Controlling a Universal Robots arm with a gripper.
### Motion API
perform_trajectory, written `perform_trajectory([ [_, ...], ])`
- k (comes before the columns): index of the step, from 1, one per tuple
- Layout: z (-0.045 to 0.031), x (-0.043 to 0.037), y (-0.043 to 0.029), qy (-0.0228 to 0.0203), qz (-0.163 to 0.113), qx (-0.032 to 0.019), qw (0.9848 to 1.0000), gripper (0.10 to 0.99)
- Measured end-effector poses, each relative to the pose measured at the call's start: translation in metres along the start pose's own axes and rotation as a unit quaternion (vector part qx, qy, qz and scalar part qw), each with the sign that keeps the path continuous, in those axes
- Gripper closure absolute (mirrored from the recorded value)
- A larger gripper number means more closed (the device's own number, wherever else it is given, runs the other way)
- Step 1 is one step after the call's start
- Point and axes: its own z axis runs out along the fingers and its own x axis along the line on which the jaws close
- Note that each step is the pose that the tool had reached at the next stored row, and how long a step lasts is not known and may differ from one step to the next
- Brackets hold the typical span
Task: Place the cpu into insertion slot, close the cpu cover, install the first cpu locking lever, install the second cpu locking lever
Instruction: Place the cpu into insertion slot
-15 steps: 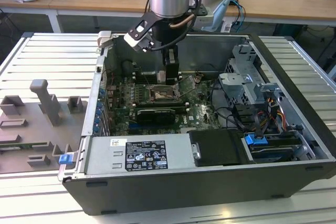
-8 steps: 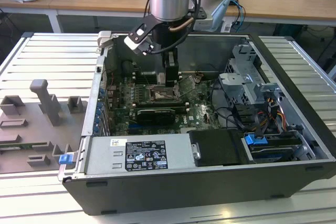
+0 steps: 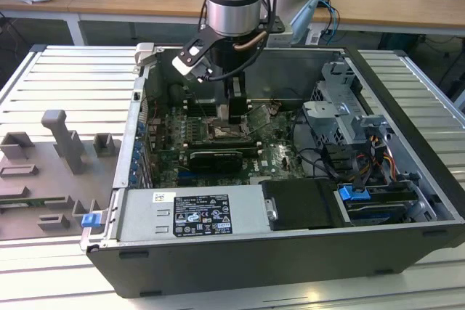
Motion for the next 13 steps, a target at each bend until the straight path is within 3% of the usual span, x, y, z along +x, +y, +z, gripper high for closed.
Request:
perform_trajectory([
  [9, 0.0101, 0.0, -0.0031, 0.0, 0.0, -0.0014, 1.0, 0.549],
  [13, 0.0174, 0.0069, -0.0039, 0.0, 0.0, -0.0014, 1.0, 0.549],
])
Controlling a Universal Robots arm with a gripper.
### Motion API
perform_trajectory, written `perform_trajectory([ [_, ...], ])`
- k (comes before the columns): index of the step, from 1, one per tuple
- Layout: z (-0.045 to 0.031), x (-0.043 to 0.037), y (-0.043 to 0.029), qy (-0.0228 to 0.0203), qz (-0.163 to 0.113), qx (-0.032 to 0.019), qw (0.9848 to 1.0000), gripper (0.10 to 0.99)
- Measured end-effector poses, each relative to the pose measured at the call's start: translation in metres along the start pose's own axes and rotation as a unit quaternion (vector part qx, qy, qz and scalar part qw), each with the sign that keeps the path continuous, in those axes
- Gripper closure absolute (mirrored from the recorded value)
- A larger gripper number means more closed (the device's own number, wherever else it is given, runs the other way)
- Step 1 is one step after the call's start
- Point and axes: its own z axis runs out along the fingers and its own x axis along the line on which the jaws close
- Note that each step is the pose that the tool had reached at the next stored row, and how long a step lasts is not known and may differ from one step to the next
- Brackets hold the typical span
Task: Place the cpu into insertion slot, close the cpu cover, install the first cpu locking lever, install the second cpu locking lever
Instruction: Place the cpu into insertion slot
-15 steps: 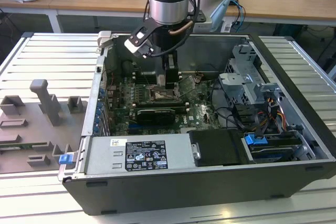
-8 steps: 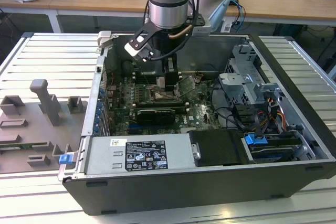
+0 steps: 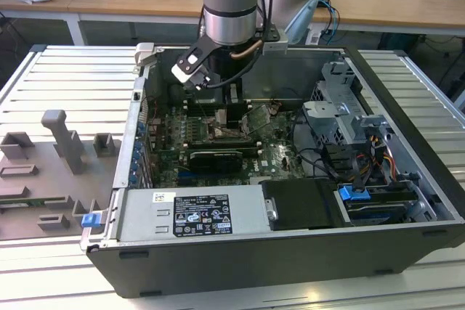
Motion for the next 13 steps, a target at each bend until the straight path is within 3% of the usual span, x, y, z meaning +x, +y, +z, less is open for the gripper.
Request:
perform_trajectory([
  [5, 0.01, 0.0076, -0.0007, 0.0017, -0.005, 0.0, 1.0, 0.549],
  [13, 0.0252, 0.0085, -0.002, 0.0049, -0.005, 0.0, 1.0, 0.549],
])
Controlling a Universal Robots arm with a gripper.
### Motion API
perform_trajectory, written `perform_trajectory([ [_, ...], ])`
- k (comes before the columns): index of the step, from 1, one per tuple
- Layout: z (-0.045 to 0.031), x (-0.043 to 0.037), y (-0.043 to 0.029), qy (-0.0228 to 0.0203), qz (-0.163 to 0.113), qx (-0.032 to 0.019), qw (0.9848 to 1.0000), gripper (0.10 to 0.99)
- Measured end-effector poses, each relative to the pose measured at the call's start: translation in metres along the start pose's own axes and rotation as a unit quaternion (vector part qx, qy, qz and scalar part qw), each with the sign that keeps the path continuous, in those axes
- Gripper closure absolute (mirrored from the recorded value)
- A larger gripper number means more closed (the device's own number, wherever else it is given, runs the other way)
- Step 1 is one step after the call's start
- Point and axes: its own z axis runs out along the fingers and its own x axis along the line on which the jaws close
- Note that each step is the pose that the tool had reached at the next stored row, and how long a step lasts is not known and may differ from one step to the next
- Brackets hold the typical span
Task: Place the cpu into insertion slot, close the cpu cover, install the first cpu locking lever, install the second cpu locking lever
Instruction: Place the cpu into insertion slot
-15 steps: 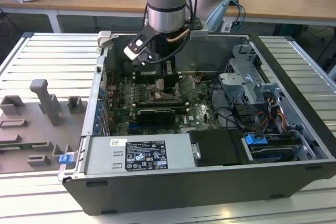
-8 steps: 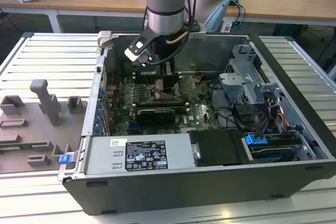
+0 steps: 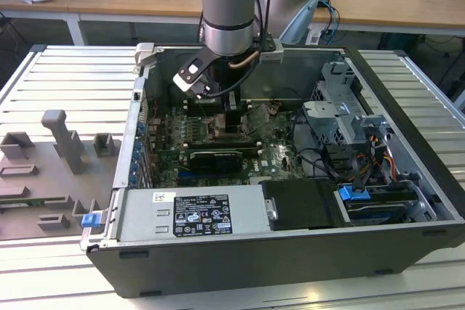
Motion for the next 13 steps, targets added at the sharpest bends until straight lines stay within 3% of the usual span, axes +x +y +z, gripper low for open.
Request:
perform_trajectory([
  [7, 0.0121, 0.0029, -0.0009, 0.0004, 0.0, 0.0, 1.0, 0.549],
  [13, 0.0129, 0.0088, -0.0009, 0.0006, 0.0, -0.0001, 1.0, 0.549],
])
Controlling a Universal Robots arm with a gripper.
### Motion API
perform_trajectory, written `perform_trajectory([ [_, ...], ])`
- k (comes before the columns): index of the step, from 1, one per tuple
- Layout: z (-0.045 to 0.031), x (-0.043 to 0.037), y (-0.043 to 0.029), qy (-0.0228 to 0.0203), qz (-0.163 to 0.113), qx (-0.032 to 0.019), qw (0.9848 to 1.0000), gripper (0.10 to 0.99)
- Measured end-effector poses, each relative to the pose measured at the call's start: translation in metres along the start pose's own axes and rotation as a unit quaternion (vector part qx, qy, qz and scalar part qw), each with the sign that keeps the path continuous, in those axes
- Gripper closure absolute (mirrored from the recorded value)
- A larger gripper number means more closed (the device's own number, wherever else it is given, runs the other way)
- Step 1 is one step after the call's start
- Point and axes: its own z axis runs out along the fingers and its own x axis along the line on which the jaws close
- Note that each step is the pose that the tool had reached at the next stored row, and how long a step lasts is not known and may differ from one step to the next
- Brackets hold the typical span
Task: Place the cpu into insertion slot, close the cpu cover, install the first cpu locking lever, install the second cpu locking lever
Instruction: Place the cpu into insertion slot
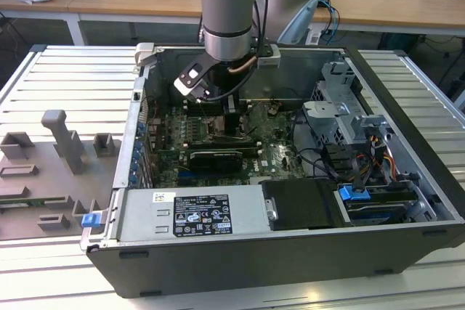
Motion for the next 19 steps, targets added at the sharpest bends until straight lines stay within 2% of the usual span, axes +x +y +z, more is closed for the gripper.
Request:
perform_trajectory([
  [6, 0.0078, 0.0014, -0.0007, -0.0002, 0.001, 0.0001, 1.0, 0.549],
  [19, 0.0162, 0.0049, -0.0008, -0.0007, 0.002, 0.0001, 1.0, 0.549],
])
